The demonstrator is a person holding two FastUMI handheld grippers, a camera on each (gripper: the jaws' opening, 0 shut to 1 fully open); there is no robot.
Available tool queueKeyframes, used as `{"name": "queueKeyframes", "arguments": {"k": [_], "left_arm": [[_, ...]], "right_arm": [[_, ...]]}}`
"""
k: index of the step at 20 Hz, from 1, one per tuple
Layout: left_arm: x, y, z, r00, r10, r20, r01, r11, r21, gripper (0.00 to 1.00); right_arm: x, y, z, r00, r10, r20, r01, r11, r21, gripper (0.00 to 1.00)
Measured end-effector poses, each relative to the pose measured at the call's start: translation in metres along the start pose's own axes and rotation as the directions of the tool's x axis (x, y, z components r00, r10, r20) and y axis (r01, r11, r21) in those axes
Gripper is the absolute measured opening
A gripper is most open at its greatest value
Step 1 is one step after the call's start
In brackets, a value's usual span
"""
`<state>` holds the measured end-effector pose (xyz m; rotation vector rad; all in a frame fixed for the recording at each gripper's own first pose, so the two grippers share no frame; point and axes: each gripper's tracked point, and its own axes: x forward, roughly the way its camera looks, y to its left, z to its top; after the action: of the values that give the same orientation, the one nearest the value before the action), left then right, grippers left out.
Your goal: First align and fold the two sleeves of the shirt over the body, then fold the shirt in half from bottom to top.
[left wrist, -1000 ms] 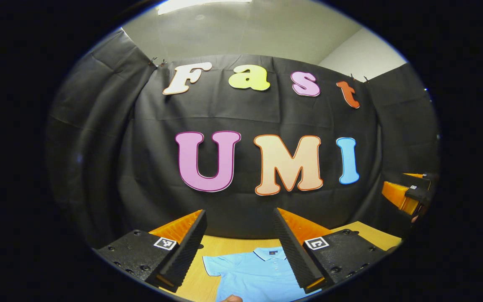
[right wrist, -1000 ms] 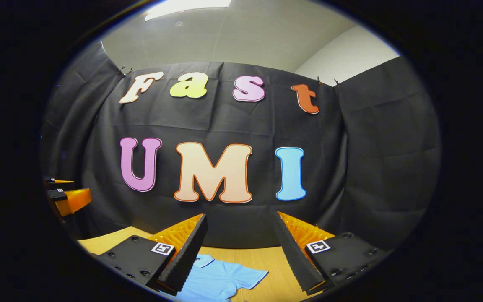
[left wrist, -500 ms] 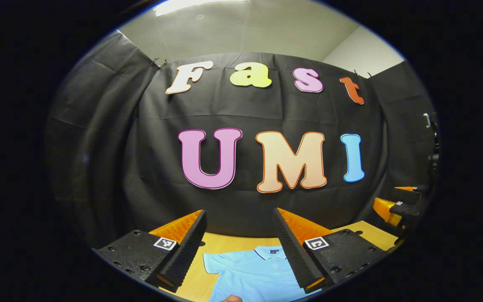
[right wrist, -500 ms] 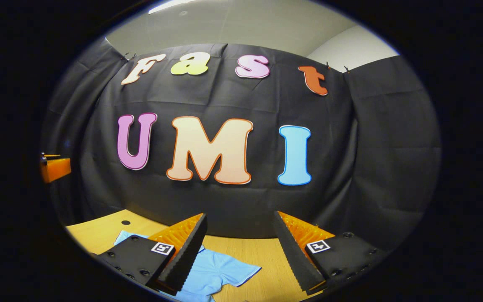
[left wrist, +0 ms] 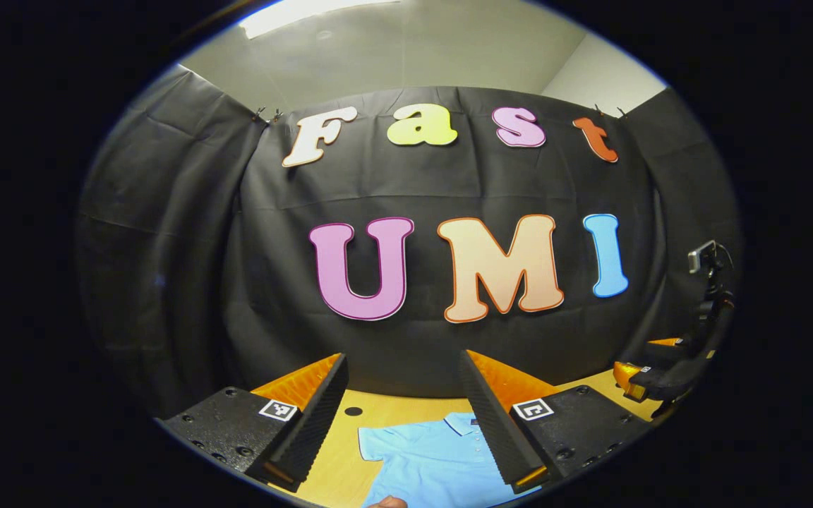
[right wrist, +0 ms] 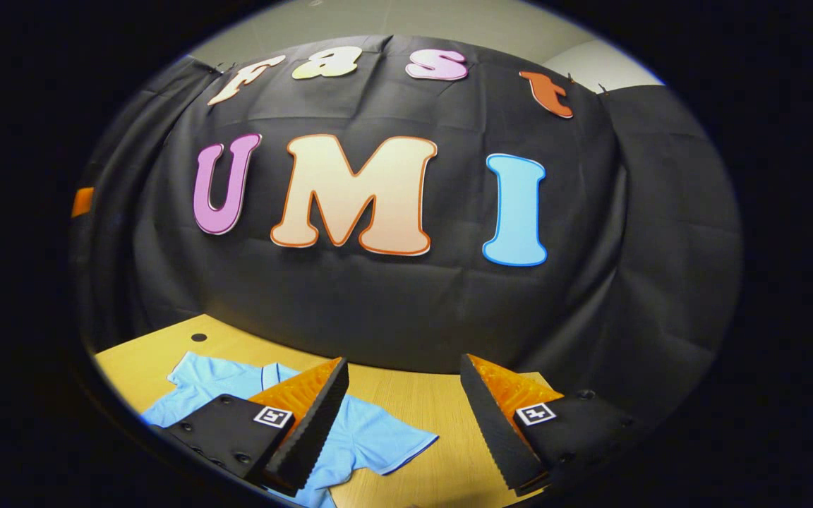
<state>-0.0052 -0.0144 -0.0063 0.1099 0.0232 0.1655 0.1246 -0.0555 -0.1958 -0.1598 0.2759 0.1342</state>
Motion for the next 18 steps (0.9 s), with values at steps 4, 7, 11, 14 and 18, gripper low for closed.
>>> {"name": "queueKeyframes", "arguments": {"k": [4, 7, 11, 14, 18], "left_arm": [[0.003, 0.003, -0.011, 0.999, 0.021, -0.036, -0.021, 1.000, 0.005, 0.94], [0.006, 0.003, -0.019, 0.997, 0.036, -0.061, -0.036, 0.999, 0.013, 0.94], [0.009, 0.003, -0.027, 0.994, 0.059, -0.087, -0.057, 0.998, 0.024, 0.95], [0.009, 0.001, -0.035, 0.991, 0.076, -0.106, -0.074, 0.997, 0.026, 0.96], [0.010, -0.003, -0.043, 0.986, 0.099, -0.132, -0.096, 0.995, 0.032, 0.94]], "right_arm": [[0.027, 0.002, -0.037, 0.998, 0.018, -0.062, -0.018, 1.000, 0.000, 0.99], [0.041, 0.001, -0.073, 0.991, 0.024, -0.128, -0.023, 1.000, 0.008, 0.99], [0.061, 0.000, -0.110, 0.980, 0.033, -0.195, -0.032, 0.999, 0.006, 0.99], [0.074, 0.000, -0.138, 0.969, 0.044, -0.242, -0.042, 0.999, 0.014, 1.00], [0.086, 0.003, -0.180, 0.944, 0.067, -0.323, -0.061, 0.998, 0.028, 1.00]]}}
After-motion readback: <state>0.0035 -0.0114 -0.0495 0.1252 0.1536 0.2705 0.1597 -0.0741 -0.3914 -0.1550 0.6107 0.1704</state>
